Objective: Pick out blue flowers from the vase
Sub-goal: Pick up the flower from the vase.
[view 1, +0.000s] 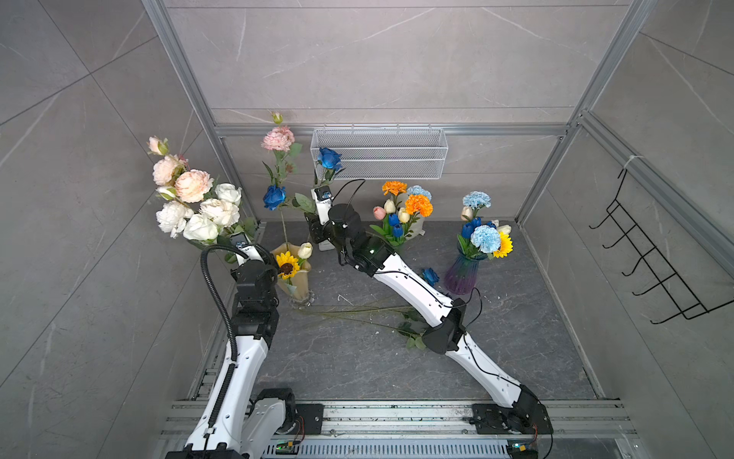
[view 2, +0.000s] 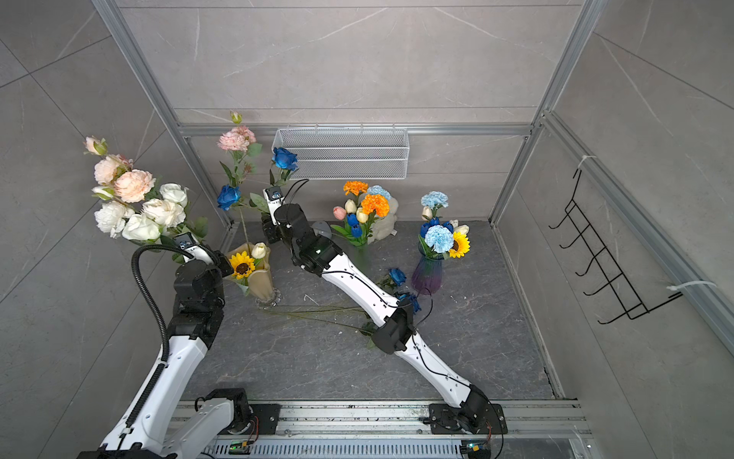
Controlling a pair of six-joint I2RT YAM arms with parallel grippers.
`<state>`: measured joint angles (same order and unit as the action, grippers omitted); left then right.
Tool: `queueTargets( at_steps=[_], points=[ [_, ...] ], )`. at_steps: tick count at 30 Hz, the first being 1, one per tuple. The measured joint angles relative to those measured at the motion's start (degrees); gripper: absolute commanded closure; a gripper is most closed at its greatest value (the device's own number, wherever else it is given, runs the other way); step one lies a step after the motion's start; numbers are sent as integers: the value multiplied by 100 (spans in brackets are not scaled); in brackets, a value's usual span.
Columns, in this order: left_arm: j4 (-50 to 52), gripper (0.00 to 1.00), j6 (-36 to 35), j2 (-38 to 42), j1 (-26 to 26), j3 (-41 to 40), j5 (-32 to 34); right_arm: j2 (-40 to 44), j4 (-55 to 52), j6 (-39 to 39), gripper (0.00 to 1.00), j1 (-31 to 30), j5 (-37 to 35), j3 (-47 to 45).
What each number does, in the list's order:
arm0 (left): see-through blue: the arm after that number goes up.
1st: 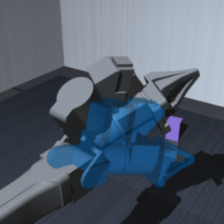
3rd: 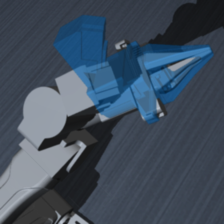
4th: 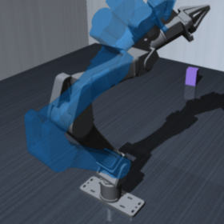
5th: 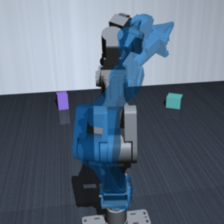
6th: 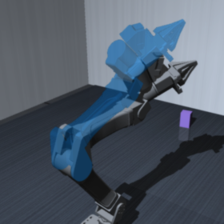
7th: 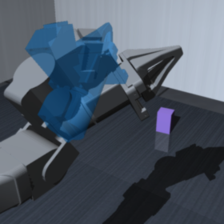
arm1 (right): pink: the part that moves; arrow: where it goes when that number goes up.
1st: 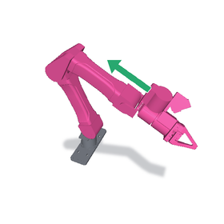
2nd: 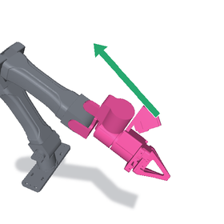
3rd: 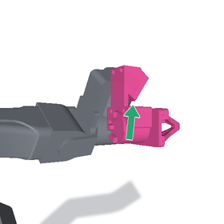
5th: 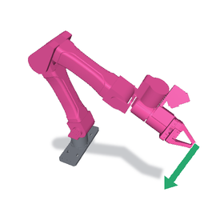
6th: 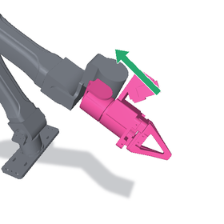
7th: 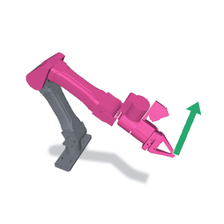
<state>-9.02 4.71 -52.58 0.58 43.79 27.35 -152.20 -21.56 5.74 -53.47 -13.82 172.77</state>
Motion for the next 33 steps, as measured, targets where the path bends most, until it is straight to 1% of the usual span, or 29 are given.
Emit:
queueTargets(
  at_steps=[5, 9, 16, 19, 22, 24, 26, 29, 31, 33],
  points=[
    [-2, 100, -7, 0, -7, 0, -44, 0, -105, -195, 58, -63, -59, 289],
    [0, 100, -7, 0, -24, 0, -76, 0, -184, -367, 59, -74, -299, 520],
    [-2, 100, -39, 0, -26, 0, -101, 4, -426, -540, 59, -61, -671, 546],
    [-2, 100, -44, 0, -26, 0, -101, 4, -531, -555, 57, -55, -883, 546],
    [-2, 100, -48, 2, -26, 0, -103, 9, -612, -562, 50, -24, -1071, 546],
    [0, 100, -63, 4, -26, 0, -105, 31, -647, -588, 44, 9, -1154, 546],
    [2, 100, -74, 11, -26, 0, -114, 83, -658, -640, 36, 39, -1220, 544],
    [26, 100, -85, 39, -26, 0, -157, 232, -704, -752, 20, 72, -1373, 544],
    [66, 95, -87, 74, -28, 0, -199, 378, -706, -839, 13, 79, -1517, 546],
    [133, 85, -87, 129, -37, 0, -245, 549, -710, -920, 10, 92, -1676, 546]
  ],
)
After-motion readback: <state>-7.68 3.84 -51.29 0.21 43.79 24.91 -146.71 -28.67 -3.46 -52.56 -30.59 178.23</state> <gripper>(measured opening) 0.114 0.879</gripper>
